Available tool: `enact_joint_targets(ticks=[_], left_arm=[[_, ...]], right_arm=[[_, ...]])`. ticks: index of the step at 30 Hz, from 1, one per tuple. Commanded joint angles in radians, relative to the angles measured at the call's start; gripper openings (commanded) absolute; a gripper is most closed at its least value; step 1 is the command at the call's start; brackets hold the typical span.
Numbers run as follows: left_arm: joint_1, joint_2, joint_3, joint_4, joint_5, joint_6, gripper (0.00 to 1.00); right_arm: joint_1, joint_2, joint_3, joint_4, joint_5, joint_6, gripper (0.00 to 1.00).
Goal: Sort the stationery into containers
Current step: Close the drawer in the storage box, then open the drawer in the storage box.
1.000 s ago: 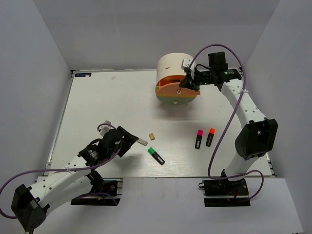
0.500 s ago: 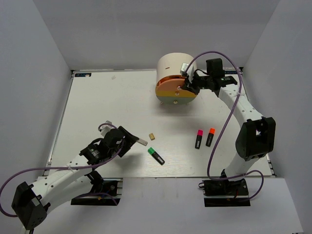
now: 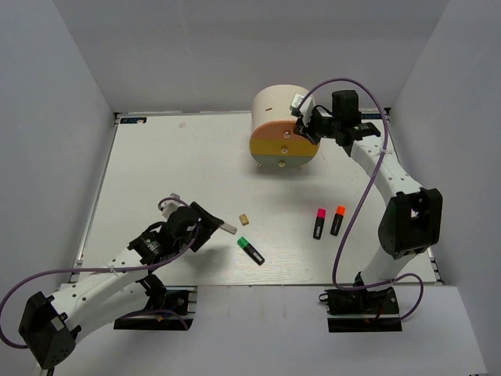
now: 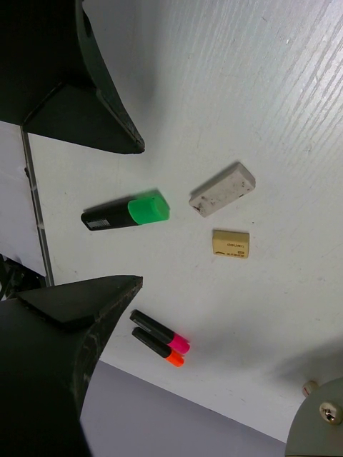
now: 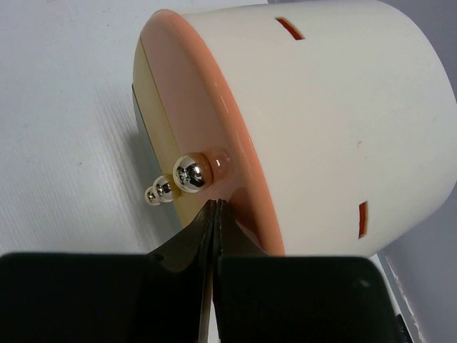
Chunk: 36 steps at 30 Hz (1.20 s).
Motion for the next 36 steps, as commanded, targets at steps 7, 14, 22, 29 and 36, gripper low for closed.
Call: enact_joint_targets(ticks=[7, 14, 22, 29, 36], left_arm=[[0.002, -0.003, -0.008, 0.004, 0.0, 0.008, 0.79], [0.002, -0.021, -0.008, -0.005, 0.009, 0.008, 0.79], [0.002, -0.021, -0.018, 0.004, 0.018, 0.008, 0.79], [0.002, -0.001, -0.007, -0.005, 0.018, 0.008, 0.79], [0.002, 0.01, 0.004, -0.036, 0.036, 0.008, 0.79]], right_arm=[[-0.003, -0.038, -0.004, 0.032, -0.032, 0.021, 0.0], [0.003, -0.148, -0.2, -0.01, -0.156, 0.082, 0.17], [0.026, -0.26, -0.51, 0.277, -0.014, 0.657, 0.47], [0.041, -0.294, -0.687, 0.554, 0.132, 1.125, 0.77], [0.052, -0.25, -0.721, 0.728, 0.315, 1.44, 0.72]])
